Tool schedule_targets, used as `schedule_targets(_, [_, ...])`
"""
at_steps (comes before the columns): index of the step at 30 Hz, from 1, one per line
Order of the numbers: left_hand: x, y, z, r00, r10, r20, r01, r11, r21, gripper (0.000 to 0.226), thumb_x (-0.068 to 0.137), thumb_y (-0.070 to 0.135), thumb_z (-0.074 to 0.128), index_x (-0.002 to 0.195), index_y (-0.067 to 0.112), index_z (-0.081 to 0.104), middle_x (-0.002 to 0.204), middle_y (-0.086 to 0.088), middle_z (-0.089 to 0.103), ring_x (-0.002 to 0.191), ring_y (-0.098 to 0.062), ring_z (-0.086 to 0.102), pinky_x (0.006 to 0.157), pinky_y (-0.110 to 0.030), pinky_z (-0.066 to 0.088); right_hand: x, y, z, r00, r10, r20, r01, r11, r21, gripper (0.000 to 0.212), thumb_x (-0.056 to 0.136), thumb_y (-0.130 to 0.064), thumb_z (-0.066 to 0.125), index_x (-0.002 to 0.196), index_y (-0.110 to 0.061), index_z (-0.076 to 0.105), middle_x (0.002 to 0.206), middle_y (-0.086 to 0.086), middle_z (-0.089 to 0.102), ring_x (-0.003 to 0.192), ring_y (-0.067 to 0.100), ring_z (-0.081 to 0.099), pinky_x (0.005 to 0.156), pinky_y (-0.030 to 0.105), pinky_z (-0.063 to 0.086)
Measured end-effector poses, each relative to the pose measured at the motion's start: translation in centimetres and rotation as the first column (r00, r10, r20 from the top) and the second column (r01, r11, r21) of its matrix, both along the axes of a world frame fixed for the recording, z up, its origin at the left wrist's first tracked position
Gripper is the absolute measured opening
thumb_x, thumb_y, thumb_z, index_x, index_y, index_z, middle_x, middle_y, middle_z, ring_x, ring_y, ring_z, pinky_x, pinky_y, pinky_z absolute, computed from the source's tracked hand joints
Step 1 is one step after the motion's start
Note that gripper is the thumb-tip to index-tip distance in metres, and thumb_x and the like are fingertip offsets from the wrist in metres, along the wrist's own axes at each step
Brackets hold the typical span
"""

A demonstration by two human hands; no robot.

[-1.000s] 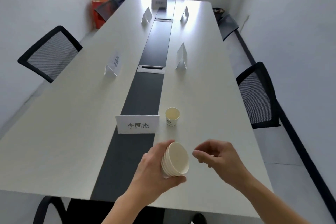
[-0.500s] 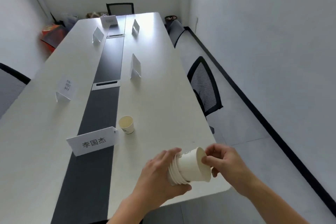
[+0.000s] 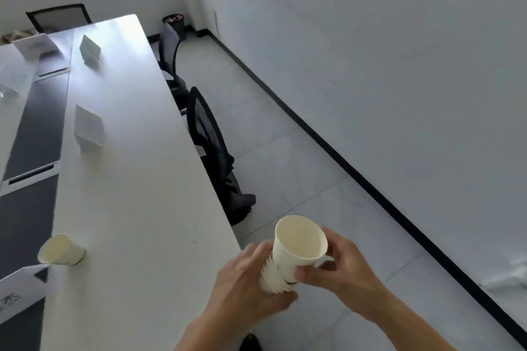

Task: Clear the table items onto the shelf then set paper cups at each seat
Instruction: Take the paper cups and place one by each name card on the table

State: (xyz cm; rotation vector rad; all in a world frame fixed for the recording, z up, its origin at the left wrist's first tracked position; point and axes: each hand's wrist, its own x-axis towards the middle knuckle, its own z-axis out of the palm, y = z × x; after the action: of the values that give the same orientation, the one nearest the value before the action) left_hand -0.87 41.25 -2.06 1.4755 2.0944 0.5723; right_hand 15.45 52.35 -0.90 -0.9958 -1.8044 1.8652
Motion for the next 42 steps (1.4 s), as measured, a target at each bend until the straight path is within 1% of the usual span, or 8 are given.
schedule_targets(6, [-1.1,8.4,-2.4,0.999,-0.014,0.051,0.017,0.999,-0.047,0.078,0.059,0.065,0.068,0.127,0.046,0.037,0.117,0.026,0.053,0.100,-0.005,0.052,0.090,-0.023,0.044,1.5,9.1,-1.9,0.957,-0.289,0.001,0.289,0.956,-0.049,0.064,0.046,-0.041,0.082,0.105,-0.022,0.064,0.098,-0.003,0.071,0.093,0.013,0.067,0.070,0.026,0.057])
schedule_targets(14, [-8.1,22.9,-1.5,0.870,0.202,0.449,-0.251,0.966,0.053,0.076,0.050,0.058,0.081,0.117,0.046,0.047,0.099,0.007,0.066,0.089,0.001,0.062,0.078,-0.017,0.047,2.4,22.5,-0.4,0.916,-0.396,0.068,0.393,0.918,0.055,0.065,0.048,-0.049,0.074,0.109,-0.028,0.063,0.096,-0.009,0.072,0.085,0.005,0.068,0.064,0.016,0.054])
schedule_targets(21, [-12.7,34.9,-0.6,0.766,0.280,0.579,-0.410,0.906,0.105,0.094,0.043,0.058,0.078,0.128,0.033,0.048,0.108,0.001,0.062,0.097,-0.014,0.064,0.073,-0.018,0.048,2.0,33.2,-1.5,0.844,-0.527,0.105,0.509,0.847,0.155,0.059,0.049,-0.053,0.072,0.100,-0.025,0.063,0.085,0.005,0.072,0.078,0.018,0.068,0.063,0.025,0.054])
schedule_targets(23, [-13.6,37.8,-0.9,0.754,0.312,0.578,-0.443,0.892,0.095,0.094,0.043,0.058,0.079,0.128,0.032,0.048,0.109,-0.001,0.062,0.098,-0.015,0.063,0.073,-0.019,0.048,1.3,36.9,-2.3,0.851,-0.510,0.123,0.489,0.856,0.168,0.060,0.049,-0.054,0.072,0.100,-0.024,0.063,0.085,0.008,0.072,0.080,0.025,0.068,0.064,0.029,0.053])
schedule_targets(27, [-15.5,44.3,-1.6,0.727,0.385,0.568,-0.518,0.851,0.086,0.094,0.041,0.059,0.079,0.126,0.031,0.048,0.106,0.001,0.064,0.098,-0.017,0.064,0.076,-0.022,0.049,-1.2,46.3,-3.7,0.884,-0.444,0.148,0.417,0.891,0.182,0.062,0.047,-0.057,0.071,0.099,-0.024,0.063,0.084,-0.001,0.070,0.073,0.013,0.066,0.061,0.024,0.051])
schedule_targets(32, [-17.4,52.5,0.1,0.709,0.434,0.555,-0.590,0.797,0.131,0.088,0.044,0.054,0.081,0.123,0.033,0.048,0.101,0.002,0.066,0.090,-0.012,0.066,0.065,-0.018,0.052,-6.3,58.2,-3.3,0.933,-0.316,0.174,0.270,0.932,0.241,0.061,0.047,-0.061,0.072,0.095,-0.026,0.060,0.083,0.000,0.068,0.074,0.016,0.065,0.058,0.024,0.052])
schedule_targets(37, [-20.9,55.9,0.5,0.641,0.539,0.546,-0.706,0.692,0.146,0.076,0.043,0.054,0.081,0.112,0.043,0.051,0.095,0.011,0.068,0.087,-0.001,0.065,0.067,-0.015,0.054,-14.6,67.3,-1.8,0.980,-0.077,0.182,0.016,0.949,0.314,0.045,0.063,-0.038,0.085,0.096,-0.032,0.055,0.081,-0.002,0.065,0.071,0.015,0.064,0.050,0.028,0.058])
schedule_targets(42, [-26.7,57.1,-1.0,0.493,0.675,0.549,-0.842,0.528,0.108,0.082,0.042,0.054,0.082,0.116,0.037,0.052,0.104,0.000,0.067,0.095,-0.016,0.067,0.075,-0.024,0.052,-24.2,73.4,-2.2,0.969,0.084,0.233,-0.178,0.892,0.415,0.064,0.053,-0.073,0.073,0.100,-0.037,0.052,0.084,-0.013,0.066,0.075,0.010,0.065,0.055,0.034,0.059])
